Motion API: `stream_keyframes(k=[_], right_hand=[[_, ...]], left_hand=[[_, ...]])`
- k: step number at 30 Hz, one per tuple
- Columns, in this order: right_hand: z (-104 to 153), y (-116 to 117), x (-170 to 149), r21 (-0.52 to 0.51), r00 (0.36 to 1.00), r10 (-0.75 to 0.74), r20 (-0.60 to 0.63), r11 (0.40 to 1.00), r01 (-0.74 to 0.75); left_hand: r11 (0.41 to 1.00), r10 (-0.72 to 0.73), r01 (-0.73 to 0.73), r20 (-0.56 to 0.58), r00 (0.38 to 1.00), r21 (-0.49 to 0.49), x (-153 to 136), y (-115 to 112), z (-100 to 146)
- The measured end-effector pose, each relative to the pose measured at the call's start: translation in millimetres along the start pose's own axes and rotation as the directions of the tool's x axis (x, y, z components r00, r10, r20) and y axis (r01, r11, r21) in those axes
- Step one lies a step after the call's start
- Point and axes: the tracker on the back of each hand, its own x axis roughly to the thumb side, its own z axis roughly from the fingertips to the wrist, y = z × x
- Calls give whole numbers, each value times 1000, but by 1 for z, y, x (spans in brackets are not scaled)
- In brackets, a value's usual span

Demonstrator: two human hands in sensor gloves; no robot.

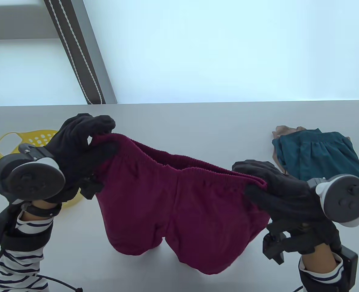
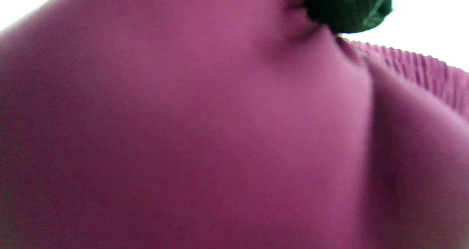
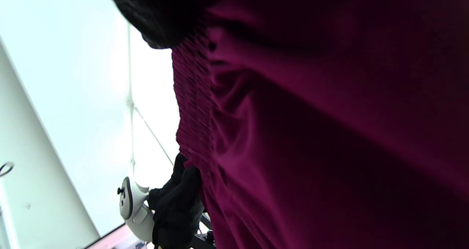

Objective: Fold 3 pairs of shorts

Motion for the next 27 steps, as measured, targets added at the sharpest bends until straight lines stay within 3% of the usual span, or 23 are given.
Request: stream_keyframes(k=[2, 5, 8, 9, 10, 12, 13, 14, 15, 16, 17, 18, 19, 20, 22, 23, 25, 27], right_hand=[[2, -10, 13, -5, 998, 29, 51, 1000, -29], [-12, -25, 16, 12, 990, 141, -18, 990, -141], [-41, -28, -9, 152, 874, 441, -204, 896, -416], [-59, -23, -29, 303, 777, 560, -286, 823, -481], [-70, -18, -45, 383, 731, 597, -330, 793, -474], [-91, -6, -80, 430, 669, 578, -467, 810, -399], [-103, -1, -100, 389, 598, 570, -564, 822, -416], [-107, 0, -105, 368, 577, 563, -592, 826, -427], [-114, 2, -112, 266, 542, 537, -647, 825, -499], [-119, 4, -110, 102, 533, 494, -687, 792, -602], [-120, 5, -101, -129, 576, 436, -691, 710, -692], [-120, 6, -96, -243, 617, 413, -670, 664, -708], [-121, 5, -90, -346, 685, 427, -590, 634, -692], [-121, 3, -86, -356, 709, 446, -547, 643, -679], [-117, 0, -84, -313, 764, 425, -486, 731, -606], [-114, 0, -87, -275, 789, 412, -456, 778, -565], [-106, 7, -99, -176, 793, 416, -444, 828, -533], [-93, 19, -116, -87, 771, 474, -424, 827, -556]], left_hand=[[999, 46, -45, 42, 998, -19, 3, 10, 0], [960, 49, -30, 62, 997, -279, -5, 5, -19], [851, -105, 99, 19, 994, -516, -23, -38, -41], [806, -200, 165, 0, 980, -568, -31, -61, -47], [751, -280, 225, 9, 960, -621, -36, -81, -53], [627, -503, 397, 41, 863, -671, -45, -119, -63], [531, -650, 532, 86, 755, -659, -49, -138, -70], [463, -741, 625, 112, 662, -629, -52, -146, -75], [367, -850, 745, 125, 512, -557, -54, -153, -84], [311, -925, 835, 57, 375, -453, -54, -153, -92], [295, -955, 915, -110, 275, -276, -51, -144, -98], [318, -935, 933, -215, 280, -169, -50, -136, -100], [404, -878, 909, -320, 356, -97, -50, -124, -103], [473, -828, 877, -384, 410, -83, -51, -114, -104], [569, -768, 821, -392, 507, -51, -55, -99, -97], [556, -783, 830, -352, 512, -30, -57, -97, -90], [488, -854, 871, -234, 465, -51, -57, -103, -72], [446, -893, 891, -102, 438, -84, -57, -118, -48]])
